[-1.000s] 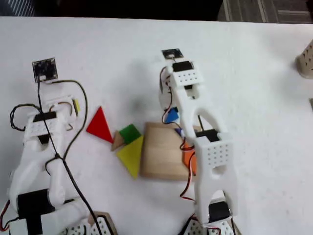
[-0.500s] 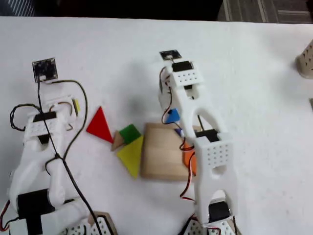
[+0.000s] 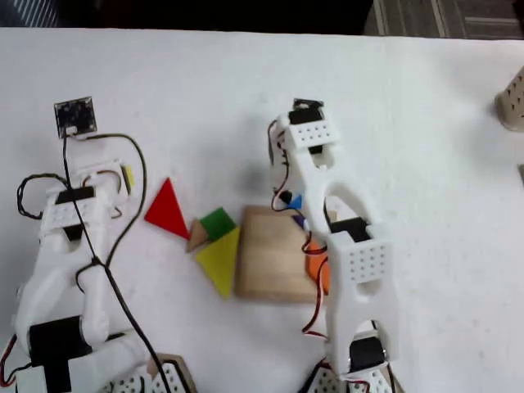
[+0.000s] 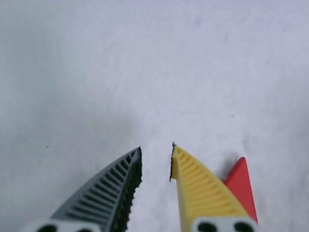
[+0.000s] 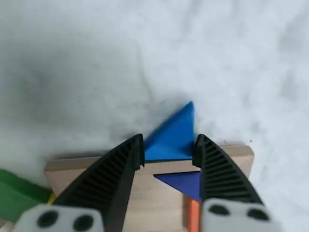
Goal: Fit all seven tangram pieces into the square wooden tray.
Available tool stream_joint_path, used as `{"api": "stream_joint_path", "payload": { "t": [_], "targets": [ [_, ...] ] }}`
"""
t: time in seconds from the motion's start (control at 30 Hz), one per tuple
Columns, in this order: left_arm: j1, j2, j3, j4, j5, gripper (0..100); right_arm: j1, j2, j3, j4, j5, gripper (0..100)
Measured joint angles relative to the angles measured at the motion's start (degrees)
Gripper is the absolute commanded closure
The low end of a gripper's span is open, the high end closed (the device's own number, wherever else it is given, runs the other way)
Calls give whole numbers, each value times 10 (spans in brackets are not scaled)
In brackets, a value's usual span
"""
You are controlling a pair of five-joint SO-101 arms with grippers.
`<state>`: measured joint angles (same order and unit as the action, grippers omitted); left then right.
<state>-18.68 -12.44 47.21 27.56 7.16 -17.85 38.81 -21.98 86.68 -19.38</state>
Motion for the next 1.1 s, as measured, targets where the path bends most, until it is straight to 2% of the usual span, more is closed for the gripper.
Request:
{"api": "stream_joint_path", "payload": {
  "t": [0.1,0.2,0.5,0.67,0.77,0.83,0.97,1.1],
  "targets": [
    [0,0,0,0,0,861,-14,0,6,-15,0,841],
    [0,0,0,0,0,861,-31,0,8,-45,34,841],
    [0,0,0,0,0,861,-59,-18,8,-89,275,837],
    [0,0,0,0,0,861,-39,-93,10,-47,307,835],
    [0,0,0,0,0,861,-32,-163,49,-35,265,835],
    [0,0,0,0,0,861,-32,-197,98,-52,200,835],
    [0,0,0,0,0,861,-27,-222,234,-149,39,836],
    [0,0,0,0,0,861,-29,-223,282,-226,-64,836]
  ]
}}
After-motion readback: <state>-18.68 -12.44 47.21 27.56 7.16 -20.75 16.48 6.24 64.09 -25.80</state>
